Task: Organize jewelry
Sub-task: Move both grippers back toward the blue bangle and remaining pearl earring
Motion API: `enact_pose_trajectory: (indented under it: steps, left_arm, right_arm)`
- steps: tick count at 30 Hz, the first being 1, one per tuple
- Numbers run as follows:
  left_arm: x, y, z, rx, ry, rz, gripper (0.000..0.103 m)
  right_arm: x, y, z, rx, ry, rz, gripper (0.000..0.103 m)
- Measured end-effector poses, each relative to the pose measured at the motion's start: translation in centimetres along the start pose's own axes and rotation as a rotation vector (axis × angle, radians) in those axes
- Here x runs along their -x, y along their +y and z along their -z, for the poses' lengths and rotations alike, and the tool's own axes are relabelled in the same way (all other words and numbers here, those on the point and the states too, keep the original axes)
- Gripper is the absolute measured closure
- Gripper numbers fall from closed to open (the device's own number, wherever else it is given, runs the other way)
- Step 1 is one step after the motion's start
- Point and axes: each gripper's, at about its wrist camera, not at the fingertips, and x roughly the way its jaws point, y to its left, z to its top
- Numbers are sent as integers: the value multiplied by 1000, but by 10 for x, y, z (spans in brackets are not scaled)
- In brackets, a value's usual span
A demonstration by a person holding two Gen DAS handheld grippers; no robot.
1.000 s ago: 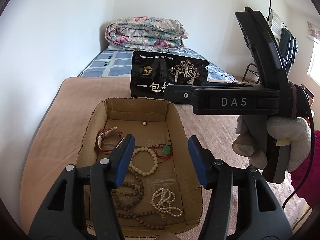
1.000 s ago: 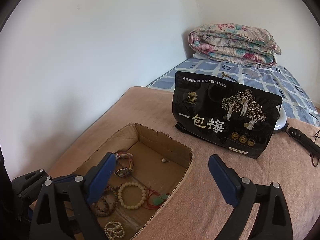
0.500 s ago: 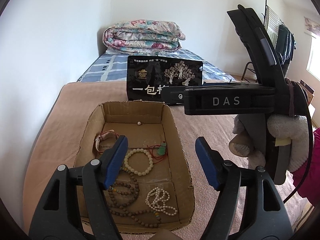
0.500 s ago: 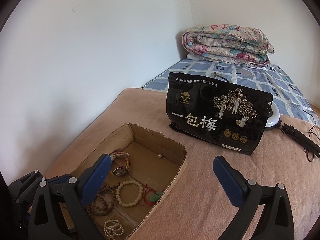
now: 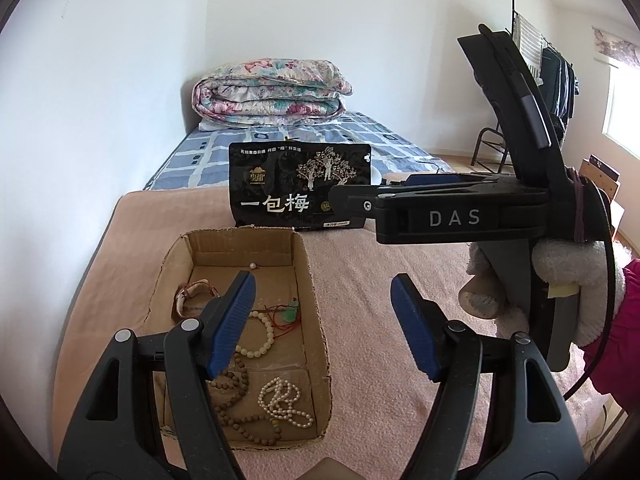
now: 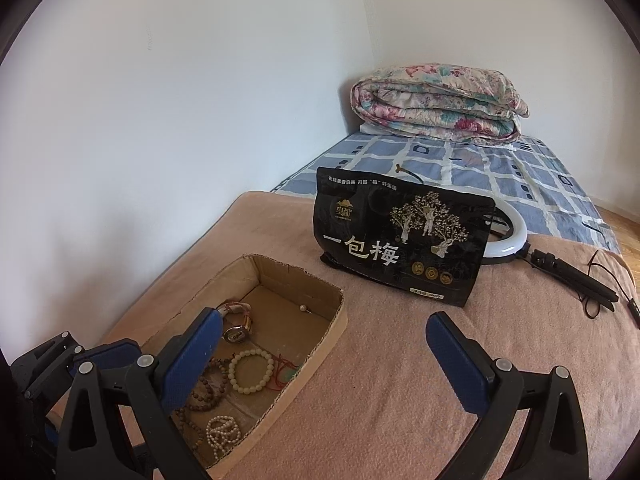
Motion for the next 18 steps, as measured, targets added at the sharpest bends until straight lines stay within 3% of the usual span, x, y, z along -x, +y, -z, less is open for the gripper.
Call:
enact_pose_trajectory:
  steps: [18]
  left_arm:
    - [34,-61,-9,-57,-31,52,31]
  right_arm:
    - [93,-41,22,-11,-61,102,0]
